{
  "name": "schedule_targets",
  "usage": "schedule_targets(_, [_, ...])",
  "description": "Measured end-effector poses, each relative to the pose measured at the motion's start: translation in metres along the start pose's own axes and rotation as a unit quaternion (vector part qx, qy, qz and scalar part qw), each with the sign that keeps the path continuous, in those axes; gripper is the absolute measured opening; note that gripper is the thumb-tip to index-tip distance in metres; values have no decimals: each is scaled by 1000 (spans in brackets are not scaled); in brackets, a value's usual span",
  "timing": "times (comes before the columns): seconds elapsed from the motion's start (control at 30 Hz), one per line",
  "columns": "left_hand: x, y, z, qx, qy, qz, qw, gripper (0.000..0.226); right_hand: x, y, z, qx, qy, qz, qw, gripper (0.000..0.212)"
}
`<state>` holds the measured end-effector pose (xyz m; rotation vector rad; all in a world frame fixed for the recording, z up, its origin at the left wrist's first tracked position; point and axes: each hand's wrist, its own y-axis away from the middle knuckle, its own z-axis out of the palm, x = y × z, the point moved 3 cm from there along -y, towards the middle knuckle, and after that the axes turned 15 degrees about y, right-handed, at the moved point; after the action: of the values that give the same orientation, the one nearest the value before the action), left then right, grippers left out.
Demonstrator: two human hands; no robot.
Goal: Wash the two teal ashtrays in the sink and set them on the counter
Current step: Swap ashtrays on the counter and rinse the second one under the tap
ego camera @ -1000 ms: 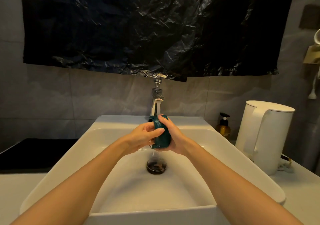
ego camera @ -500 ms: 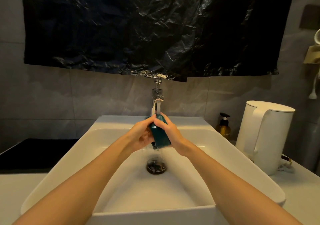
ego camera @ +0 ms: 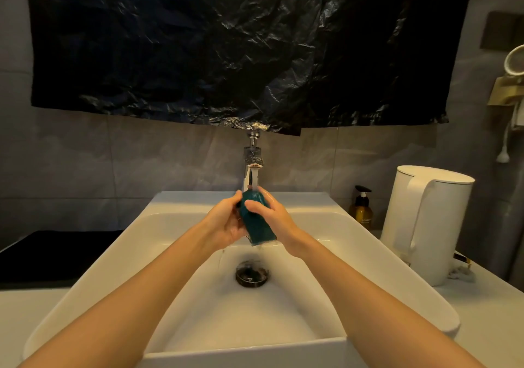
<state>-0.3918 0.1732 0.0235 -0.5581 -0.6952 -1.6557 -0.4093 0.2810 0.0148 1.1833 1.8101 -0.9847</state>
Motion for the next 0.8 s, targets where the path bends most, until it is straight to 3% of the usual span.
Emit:
schedule_targets(0.2, [-1, -2, 1, -28, -21, 26, 999, 35, -2, -1, 5, 13, -30, 15, 999, 43])
schedule_targets(0.3, [-11, -1, 4, -45, -120, 41, 991, 35, 0, -1, 4, 16, -98, 99, 990, 36])
schedule_targets(0.43, [-19, 0, 6, -49, -176, 47, 982, 32, 11, 3, -1, -59, -146, 228, 961, 55])
schedule_targets(0.63, [-15, -2, 3, -45, -173, 73, 981, 26, 7, -2, 4, -59, -169, 185, 966, 65])
schedule_targets(0.8, [-10, -5, -1, -36, -198, 88, 975, 31, 4, 1, 6, -64, -177, 156, 970, 43])
